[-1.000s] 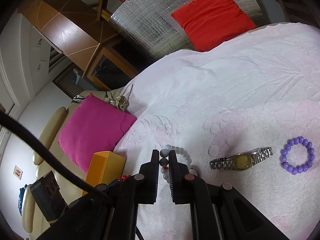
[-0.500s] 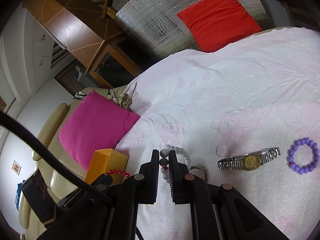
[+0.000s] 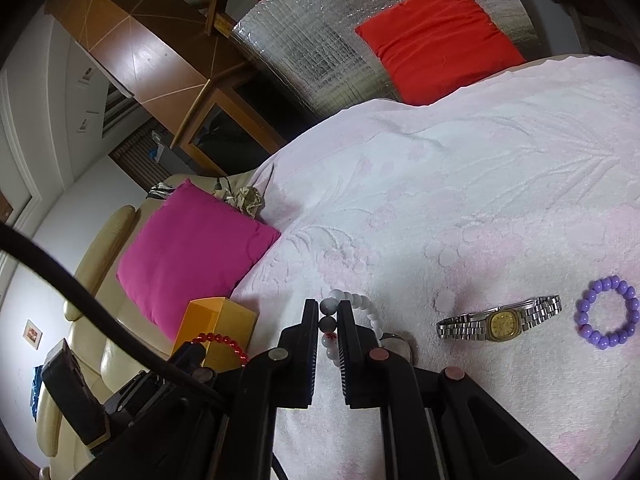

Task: Organize jewelry
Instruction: 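Carry both bracelets to the orange box and open both tools to release them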

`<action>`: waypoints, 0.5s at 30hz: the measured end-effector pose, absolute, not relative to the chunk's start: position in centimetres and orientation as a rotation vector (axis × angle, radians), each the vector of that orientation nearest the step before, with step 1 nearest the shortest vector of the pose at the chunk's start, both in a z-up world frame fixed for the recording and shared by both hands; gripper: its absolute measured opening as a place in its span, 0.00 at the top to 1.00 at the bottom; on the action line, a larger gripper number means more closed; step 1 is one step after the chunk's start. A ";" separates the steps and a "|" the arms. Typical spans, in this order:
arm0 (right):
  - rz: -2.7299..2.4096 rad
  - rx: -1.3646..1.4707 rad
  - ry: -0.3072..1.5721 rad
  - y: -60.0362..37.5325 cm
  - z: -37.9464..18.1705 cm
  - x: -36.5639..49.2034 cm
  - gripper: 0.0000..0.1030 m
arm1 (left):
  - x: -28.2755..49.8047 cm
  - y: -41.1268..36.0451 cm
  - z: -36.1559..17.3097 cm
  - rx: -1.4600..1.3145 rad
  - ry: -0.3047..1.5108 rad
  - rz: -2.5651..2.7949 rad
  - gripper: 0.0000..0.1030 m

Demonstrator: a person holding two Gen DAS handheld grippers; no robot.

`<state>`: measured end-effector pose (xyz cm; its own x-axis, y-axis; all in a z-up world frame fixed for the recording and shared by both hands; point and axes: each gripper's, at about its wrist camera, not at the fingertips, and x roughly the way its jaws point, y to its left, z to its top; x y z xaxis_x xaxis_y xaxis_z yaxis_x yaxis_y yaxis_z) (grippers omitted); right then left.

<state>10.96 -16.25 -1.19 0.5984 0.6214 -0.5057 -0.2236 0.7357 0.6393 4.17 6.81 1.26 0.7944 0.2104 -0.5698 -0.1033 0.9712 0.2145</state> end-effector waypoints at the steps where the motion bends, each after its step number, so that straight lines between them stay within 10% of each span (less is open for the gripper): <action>1: 0.520 0.558 0.785 -16.2 -1.2 11.0 0.90 | 4.2 7.0 1.3 0.174 0.628 0.174 0.91; 15: 0.550 0.564 0.771 -14.5 -0.6 11.2 0.90 | 3.3 8.2 2.1 0.189 0.583 0.224 0.91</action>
<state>11.18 -14.47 -0.56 0.5949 0.6417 -0.4841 -0.2488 0.7197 0.6482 3.28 8.22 2.08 0.8119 0.2614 -0.5220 -0.1550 0.9586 0.2388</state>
